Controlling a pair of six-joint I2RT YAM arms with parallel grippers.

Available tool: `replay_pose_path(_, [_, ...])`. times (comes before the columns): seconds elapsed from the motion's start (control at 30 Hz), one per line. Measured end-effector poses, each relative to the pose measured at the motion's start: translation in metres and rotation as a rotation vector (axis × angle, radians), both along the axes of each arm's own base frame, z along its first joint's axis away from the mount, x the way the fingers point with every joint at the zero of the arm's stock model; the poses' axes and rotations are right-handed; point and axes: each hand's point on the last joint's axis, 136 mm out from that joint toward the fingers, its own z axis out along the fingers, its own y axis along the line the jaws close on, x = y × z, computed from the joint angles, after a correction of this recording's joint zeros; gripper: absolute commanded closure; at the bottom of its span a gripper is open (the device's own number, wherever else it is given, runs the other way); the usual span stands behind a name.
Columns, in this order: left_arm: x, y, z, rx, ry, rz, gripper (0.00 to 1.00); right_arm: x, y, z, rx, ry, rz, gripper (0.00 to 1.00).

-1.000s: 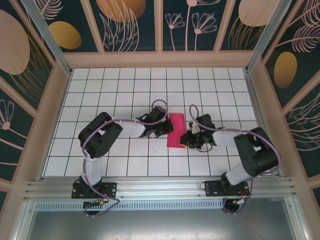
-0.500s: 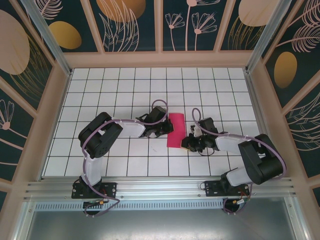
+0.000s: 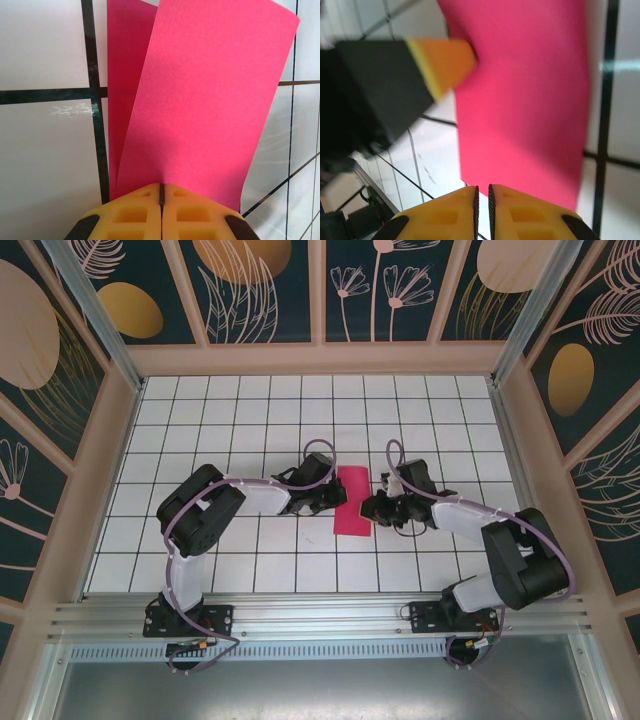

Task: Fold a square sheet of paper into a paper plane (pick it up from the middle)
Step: Fold the square sheet of paper in half at the center of the table.

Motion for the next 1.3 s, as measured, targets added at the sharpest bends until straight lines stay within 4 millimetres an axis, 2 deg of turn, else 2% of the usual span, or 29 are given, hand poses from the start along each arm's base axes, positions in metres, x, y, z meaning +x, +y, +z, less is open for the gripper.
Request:
replay_pose_path(0.07, [0.000, 0.000, 0.000, 0.000, 0.000, 0.000, 0.92, 0.014, 0.000, 0.003, 0.004, -0.017, -0.011, 0.84])
replay_pose_path(0.13, [0.000, 0.000, 0.000, 0.000, 0.000, -0.001, 0.92, 0.020, 0.000, -0.004, -0.002, -0.007, -0.016, 0.84])
replay_pose_path(0.33, [0.000, 0.000, 0.000, 0.001, -0.003, -0.007, 0.92, 0.016, -0.005, -0.039, -0.052, 0.077, -0.012, 0.84])
replay_pose_path(0.57, [0.000, 0.000, 0.000, 0.005, -0.009, -0.010, 0.92, 0.022, -0.004, -0.033, -0.033, 0.076, -0.013, 0.84])
replay_pose_path(0.8, [0.000, 0.000, 0.000, 0.007, -0.014, -0.016, 0.92, 0.058, 0.000, -0.006, -0.004, -0.026, -0.023, 0.84])
replay_pose_path(0.87, [0.000, 0.000, 0.000, 0.007, -0.014, -0.016, 0.91, 0.063, -0.001, -0.010, -0.007, -0.024, -0.027, 0.84])
replay_pose_path(1.03, [0.000, 0.000, 0.000, 0.007, -0.014, -0.016, 0.91, 0.056, -0.004, -0.036, -0.031, 0.039, -0.028, 0.84])
replay_pose_path(1.3, [0.000, 0.000, 0.000, 0.007, -0.014, -0.016, 0.91, 0.057, -0.004, -0.035, -0.016, 0.044, -0.026, 0.84])
